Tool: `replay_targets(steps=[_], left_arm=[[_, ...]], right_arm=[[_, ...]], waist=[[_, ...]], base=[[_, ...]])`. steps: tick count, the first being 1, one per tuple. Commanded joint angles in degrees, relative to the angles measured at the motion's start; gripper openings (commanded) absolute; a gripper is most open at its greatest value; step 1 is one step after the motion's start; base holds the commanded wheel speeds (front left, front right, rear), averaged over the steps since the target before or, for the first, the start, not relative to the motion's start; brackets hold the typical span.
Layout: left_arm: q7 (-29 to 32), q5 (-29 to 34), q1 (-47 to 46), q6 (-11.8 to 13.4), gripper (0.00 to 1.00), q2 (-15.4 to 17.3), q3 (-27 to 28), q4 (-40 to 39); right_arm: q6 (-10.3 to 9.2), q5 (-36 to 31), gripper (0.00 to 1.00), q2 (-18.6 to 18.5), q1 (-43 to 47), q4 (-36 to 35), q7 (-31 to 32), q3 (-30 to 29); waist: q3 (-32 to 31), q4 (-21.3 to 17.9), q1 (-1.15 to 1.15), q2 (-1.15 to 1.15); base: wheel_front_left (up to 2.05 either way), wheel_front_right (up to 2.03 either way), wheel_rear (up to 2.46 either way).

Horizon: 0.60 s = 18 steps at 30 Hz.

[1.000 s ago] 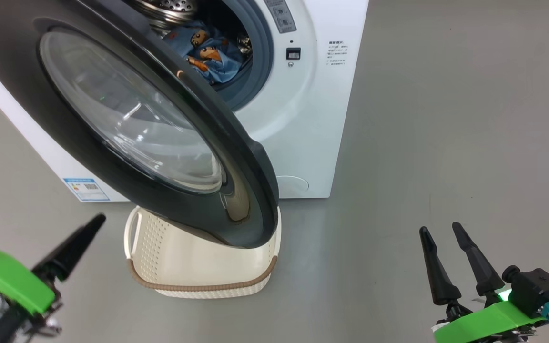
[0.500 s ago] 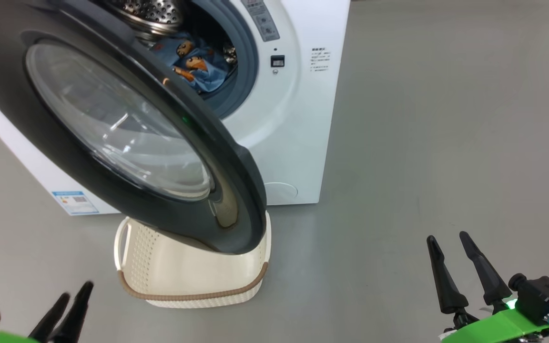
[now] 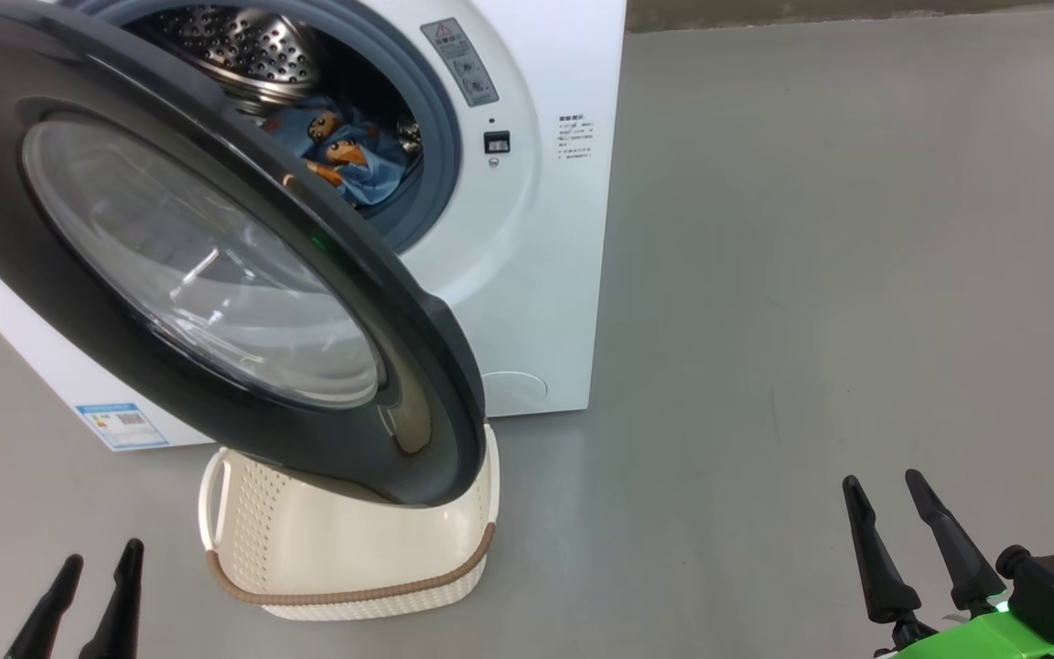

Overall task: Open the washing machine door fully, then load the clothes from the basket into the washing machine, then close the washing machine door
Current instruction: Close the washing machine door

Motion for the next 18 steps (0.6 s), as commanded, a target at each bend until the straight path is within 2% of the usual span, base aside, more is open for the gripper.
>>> replay_targets(steps=[1, 10, 11, 18], left_arm=[[-0.76, 3.48, -0.69, -0.15, 1.00, 0.80, 4.22, -1.78], [-0.77, 19.41, 1.88, -0.15, 1.00, -6.17, 13.58, -7.49], [-0.77, 19.41, 1.88, -0.15, 1.00, -6.17, 13.58, -7.49], [-0.77, 26.26, 3.72, -0.15, 1.00, -11.82, 18.84, -10.26]], right_arm=[[0.09, 0.27, 1.00, -0.81, 0.10, -1.28, -0.27, 1.15], [0.09, 0.14, 1.00, -0.55, 0.00, -1.68, -0.27, 0.95], [0.09, 0.14, 1.00, -0.55, 0.00, -1.68, -0.27, 0.95], [0.09, -0.06, 1.00, 0.10, -0.17, -1.82, -0.27, 0.77]], waist=[[-0.13, -0.17, 0.00, 0.00], [-0.07, -0.53, 0.00, 0.00], [-0.07, -0.53, 0.00, 0.00], [0.09, -0.33, 0.00, 0.00]], base=[[0.00, 0.00, 0.00], [0.00, 0.00, 0.00], [0.00, 0.00, 0.00], [0.00, 0.00, 0.00]])
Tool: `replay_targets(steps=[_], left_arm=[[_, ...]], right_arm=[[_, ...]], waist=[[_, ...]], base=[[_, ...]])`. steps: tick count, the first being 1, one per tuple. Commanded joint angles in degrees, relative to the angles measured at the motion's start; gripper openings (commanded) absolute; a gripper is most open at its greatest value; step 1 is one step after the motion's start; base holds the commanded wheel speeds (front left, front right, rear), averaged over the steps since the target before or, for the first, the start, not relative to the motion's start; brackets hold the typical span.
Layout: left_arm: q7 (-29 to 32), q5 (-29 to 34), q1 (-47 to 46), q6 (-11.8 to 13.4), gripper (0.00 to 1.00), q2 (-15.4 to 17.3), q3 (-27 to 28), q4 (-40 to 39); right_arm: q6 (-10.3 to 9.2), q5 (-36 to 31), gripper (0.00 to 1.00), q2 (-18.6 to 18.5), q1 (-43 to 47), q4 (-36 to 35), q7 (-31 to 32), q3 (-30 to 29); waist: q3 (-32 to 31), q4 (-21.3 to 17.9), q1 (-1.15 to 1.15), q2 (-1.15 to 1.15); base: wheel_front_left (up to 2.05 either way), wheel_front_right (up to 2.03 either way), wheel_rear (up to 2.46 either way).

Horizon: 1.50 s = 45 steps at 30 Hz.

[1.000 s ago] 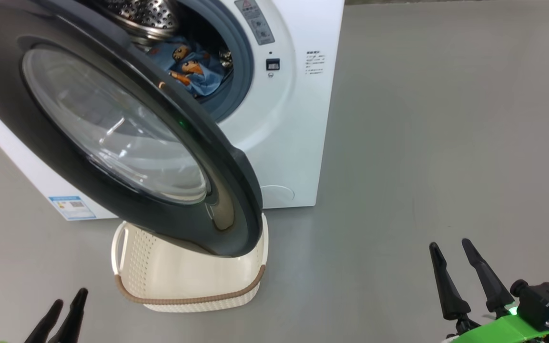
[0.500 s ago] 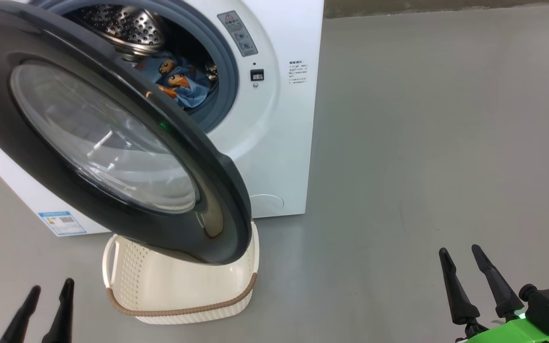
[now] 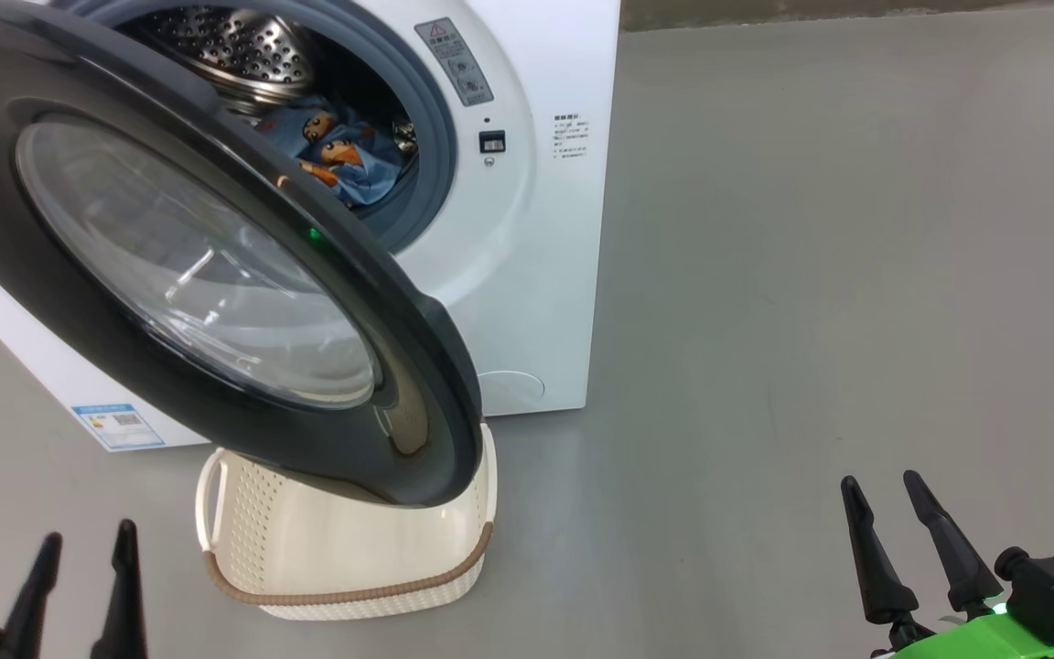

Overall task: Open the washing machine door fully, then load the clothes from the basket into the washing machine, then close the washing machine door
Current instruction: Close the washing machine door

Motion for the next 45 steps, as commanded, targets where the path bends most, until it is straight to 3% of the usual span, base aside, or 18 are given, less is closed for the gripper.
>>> replay_targets(steps=[1, 22, 23, 24, 26, 27, 38, 45], left_arm=[[-0.36, 0.74, -1.02, -0.14, 1.00, 0.89, 2.49, -1.51], [-0.37, 3.01, -1.72, -0.14, 1.00, -1.74, 1.61, -0.57], [-0.37, 2.99, -1.78, -0.14, 1.00, -1.88, 1.42, -0.60], [-0.37, 2.95, -1.87, -0.14, 1.00, -1.99, 1.18, -0.57], [-0.37, 2.87, -2.11, -0.14, 1.00, -2.12, 0.78, -0.53], [-0.37, 2.81, -2.26, -0.14, 1.00, -2.23, 0.67, -0.53], [-0.37, 2.22, -3.68, -0.14, 1.00, -2.40, 0.20, -2.11], [-0.37, 2.47, -3.99, -0.14, 1.00, -2.92, -0.88, -4.54]], right_arm=[[0.09, -0.07, 1.00, -0.47, -0.41, -1.49, -0.27, 1.04], [0.09, -0.21, 1.00, 0.79, -1.01, -1.35, -0.27, 0.46], [0.09, -0.14, 0.92, 0.97, -1.12, -1.27, -0.27, 0.56], [0.09, -0.09, 0.52, 1.15, -1.26, -1.13, -0.27, 0.66], [0.09, -0.09, 0.13, 1.62, -1.79, -0.87, -0.27, 0.66], [0.09, -0.04, 0.00, 1.89, -2.18, -0.81, -0.27, 0.64], [0.09, 1.85, 0.00, 4.33, -12.20, -6.64, -0.27, 3.68], [0.09, 1.55, 0.00, 4.95, -17.61, -15.80, -0.27, 10.66]], waist=[[0.07, 0.07, 0.00, 0.00], [1.10, 2.40, 0.00, 0.00], [1.19, 2.66, 0.00, 0.00], [1.27, 2.98, 0.00, 0.00], [1.48, 3.56, 0.00, 0.00], [1.58, 3.88, 0.00, 0.00], [2.21, 6.44, 0.00, 0.00], [1.77, 8.82, 0.00, 0.00]], base=[[0.00, 0.00, 0.00], [0.00, 0.00, 0.00], [0.00, 0.00, 0.00], [0.00, 0.00, 0.00], [0.00, 0.00, 0.00], [0.00, 0.00, 0.00], [0.00, 0.00, 0.00], [0.00, 0.00, 0.00]])
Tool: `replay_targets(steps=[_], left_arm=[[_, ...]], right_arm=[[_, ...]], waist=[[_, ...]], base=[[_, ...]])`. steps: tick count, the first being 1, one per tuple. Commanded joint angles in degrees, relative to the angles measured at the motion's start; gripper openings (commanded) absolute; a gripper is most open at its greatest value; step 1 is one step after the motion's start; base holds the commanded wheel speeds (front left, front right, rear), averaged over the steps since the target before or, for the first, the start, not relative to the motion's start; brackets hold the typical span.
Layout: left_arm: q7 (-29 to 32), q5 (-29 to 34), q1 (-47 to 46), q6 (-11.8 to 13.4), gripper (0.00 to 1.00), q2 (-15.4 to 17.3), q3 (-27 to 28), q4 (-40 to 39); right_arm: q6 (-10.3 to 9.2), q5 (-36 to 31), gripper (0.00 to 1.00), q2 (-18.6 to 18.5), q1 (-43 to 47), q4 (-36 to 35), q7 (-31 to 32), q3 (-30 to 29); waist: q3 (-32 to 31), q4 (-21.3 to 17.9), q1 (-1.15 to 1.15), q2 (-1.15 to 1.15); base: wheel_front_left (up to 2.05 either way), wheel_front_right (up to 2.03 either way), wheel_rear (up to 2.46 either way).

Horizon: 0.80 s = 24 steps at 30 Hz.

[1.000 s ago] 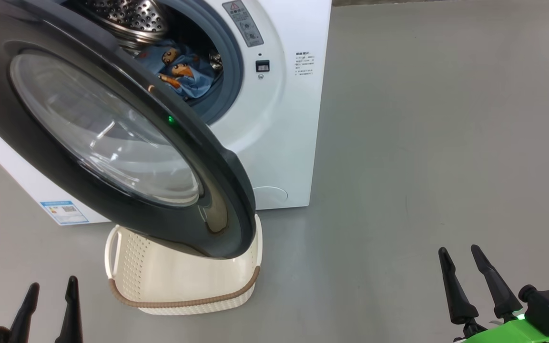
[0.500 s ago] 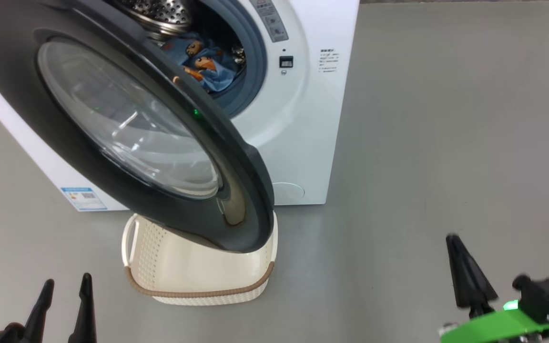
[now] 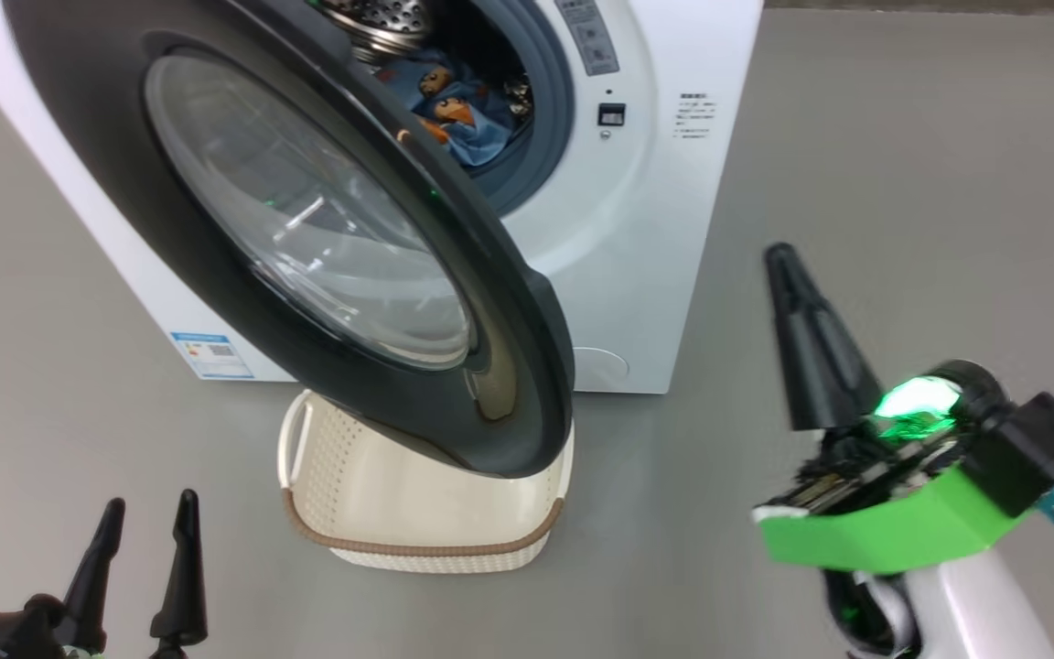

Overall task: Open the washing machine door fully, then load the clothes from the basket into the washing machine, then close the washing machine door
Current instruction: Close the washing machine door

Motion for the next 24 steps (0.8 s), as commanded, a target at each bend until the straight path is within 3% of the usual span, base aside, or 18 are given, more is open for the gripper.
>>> replay_targets(steps=[1, 9, 17, 24], left_arm=[[-0.37, 0.25, -2.46, -0.14, 1.00, 0.67, 1.75, -1.90], [-0.37, 0.12, -1.74, -0.14, 1.00, -0.72, 1.55, -2.57], [-0.37, -0.38, -2.31, -0.14, 1.00, -1.59, 0.82, -1.64], [-0.37, -0.89, -3.74, -0.14, 1.00, -2.12, 0.27, -1.09]], right_arm=[[0.09, -0.34, 0.00, 0.60, -1.77, -2.24, -0.25, 3.35], [0.09, -0.72, 0.00, 0.70, -1.27, 0.58, -0.25, 14.97], [0.09, 2.78, 0.00, 0.73, -0.88, 12.50, -0.25, 22.31], [0.09, 3.79, 0.00, 0.75, -3.27, 23.42, -0.25, 24.95]], waist=[[-0.22, 0.98, 0.00, 0.00], [-0.18, 2.93, 0.00, 0.00], [1.01, 4.31, 0.00, 0.00], [2.94, 5.36, 0.00, 0.00]], base=[[0.00, 0.00, 0.00], [0.00, 0.00, 0.00], [0.00, 0.00, 0.00], [0.00, 0.00, 0.00]])
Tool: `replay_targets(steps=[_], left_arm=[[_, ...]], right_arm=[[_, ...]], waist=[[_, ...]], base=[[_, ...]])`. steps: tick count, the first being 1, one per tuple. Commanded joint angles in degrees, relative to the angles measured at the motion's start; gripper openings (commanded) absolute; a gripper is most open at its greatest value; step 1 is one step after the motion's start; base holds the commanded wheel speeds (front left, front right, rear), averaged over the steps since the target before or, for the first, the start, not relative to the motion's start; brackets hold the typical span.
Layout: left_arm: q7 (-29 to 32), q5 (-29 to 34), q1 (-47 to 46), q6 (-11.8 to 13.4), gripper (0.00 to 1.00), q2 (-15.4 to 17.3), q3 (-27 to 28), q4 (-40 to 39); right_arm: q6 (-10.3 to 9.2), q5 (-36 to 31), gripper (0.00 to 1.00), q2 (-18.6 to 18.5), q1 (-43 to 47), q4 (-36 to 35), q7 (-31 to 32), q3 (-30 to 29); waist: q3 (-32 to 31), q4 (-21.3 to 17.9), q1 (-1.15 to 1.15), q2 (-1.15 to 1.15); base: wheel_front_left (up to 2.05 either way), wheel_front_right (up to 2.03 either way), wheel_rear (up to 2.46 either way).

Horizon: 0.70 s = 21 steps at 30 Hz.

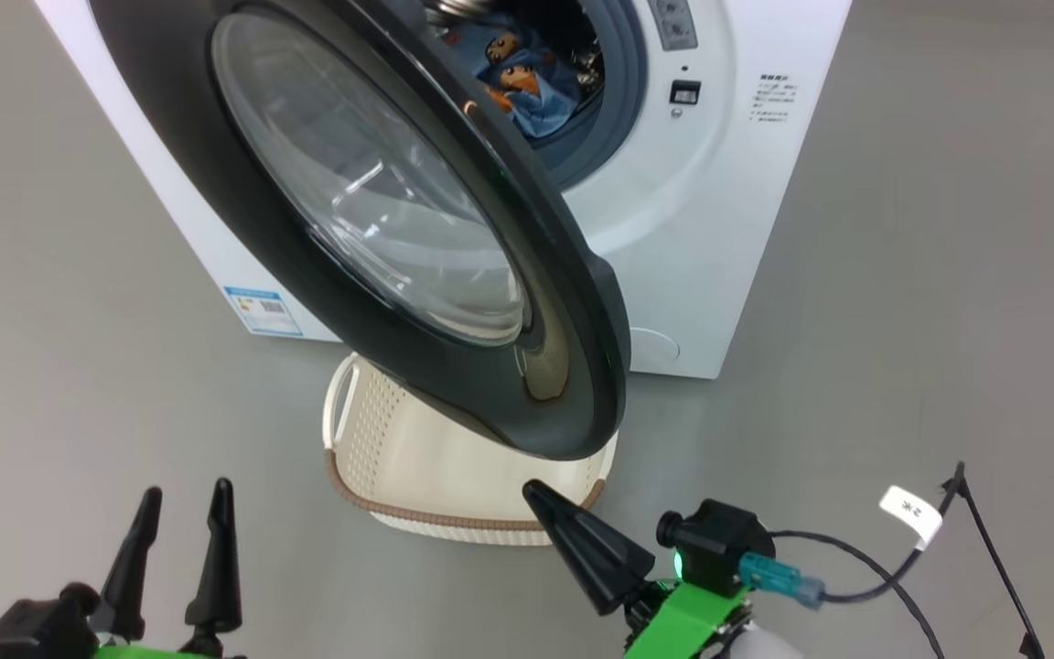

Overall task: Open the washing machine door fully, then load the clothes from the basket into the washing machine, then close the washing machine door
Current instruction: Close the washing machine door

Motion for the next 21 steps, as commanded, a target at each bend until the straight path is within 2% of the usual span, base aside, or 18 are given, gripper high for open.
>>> replay_targets(steps=[1, 7, 21], left_arm=[[-0.37, -0.32, -2.90, -0.14, 1.00, 0.63, 1.87, -0.94], [-0.37, -0.57, -3.76, -0.14, 1.00, 0.28, 1.62, -0.70], [-0.37, -1.15, -5.50, -0.14, 1.00, 0.01, 1.00, -0.58]], right_arm=[[0.09, 1.22, 0.00, 0.93, -2.71, -0.12, -0.27, 1.26], [0.09, 2.17, 0.00, 0.94, -5.95, 3.22, -0.27, 1.39], [0.09, 0.59, 0.00, 0.95, -9.00, 3.77, -0.27, -5.42]], waist=[[0.82, 0.54, 0.00, 0.00], [1.91, 1.10, 0.00, 0.00], [4.09, 1.91, 0.00, 0.00]], base=[[0.00, 0.00, 0.00], [0.00, 0.00, 0.00], [0.00, 0.00, 0.00]])
